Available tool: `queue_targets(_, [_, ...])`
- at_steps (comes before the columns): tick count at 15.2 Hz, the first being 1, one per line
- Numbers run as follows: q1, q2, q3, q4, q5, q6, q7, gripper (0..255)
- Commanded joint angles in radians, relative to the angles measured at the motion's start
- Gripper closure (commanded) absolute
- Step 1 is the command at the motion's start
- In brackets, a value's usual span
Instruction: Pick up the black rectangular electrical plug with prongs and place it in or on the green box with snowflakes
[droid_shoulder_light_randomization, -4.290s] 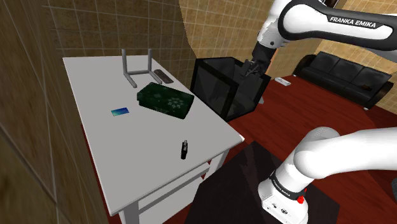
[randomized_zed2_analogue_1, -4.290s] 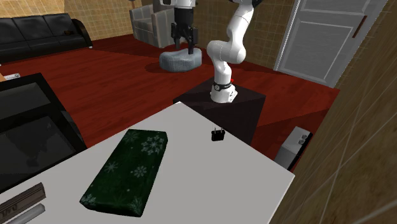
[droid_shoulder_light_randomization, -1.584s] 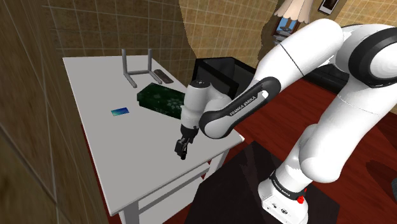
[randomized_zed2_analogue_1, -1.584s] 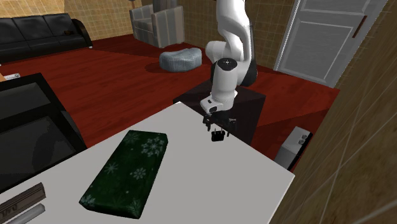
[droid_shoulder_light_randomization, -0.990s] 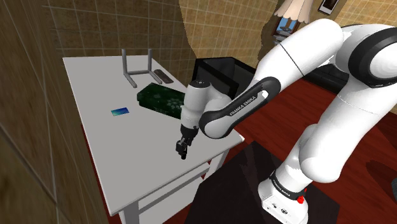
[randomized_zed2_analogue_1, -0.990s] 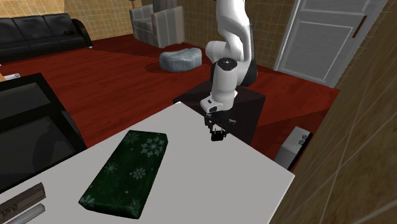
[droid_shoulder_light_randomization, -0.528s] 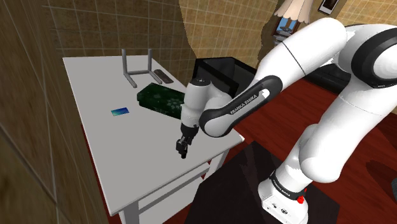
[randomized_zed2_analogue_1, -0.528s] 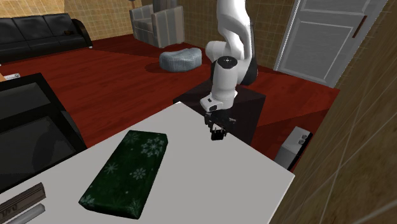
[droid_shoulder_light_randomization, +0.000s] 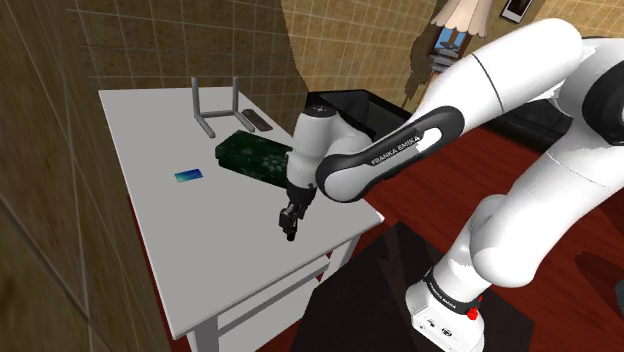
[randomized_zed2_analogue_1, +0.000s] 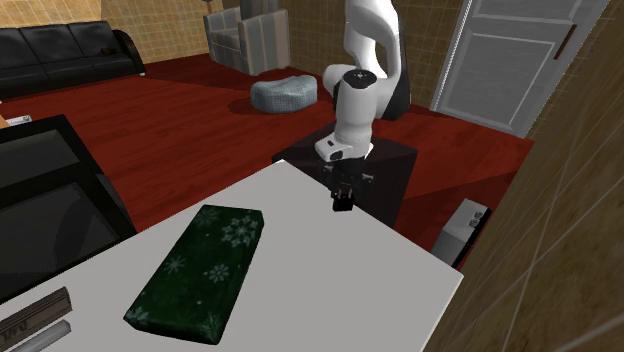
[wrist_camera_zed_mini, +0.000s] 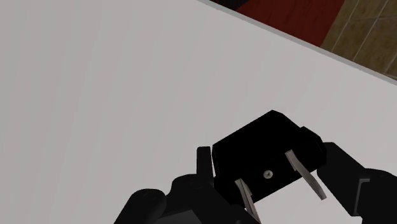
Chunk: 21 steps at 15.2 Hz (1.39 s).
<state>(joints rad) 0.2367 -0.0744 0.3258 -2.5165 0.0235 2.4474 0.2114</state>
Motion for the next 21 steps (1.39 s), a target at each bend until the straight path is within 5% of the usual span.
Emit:
queue_targets(1, [0.001,-0.022,-0.002,0.012,0.010,-0.034,-0.008,255])
queue_targets(21, [0.009,-0.193,-0.026,0.141,0.058,-0.329,-0.050,255])
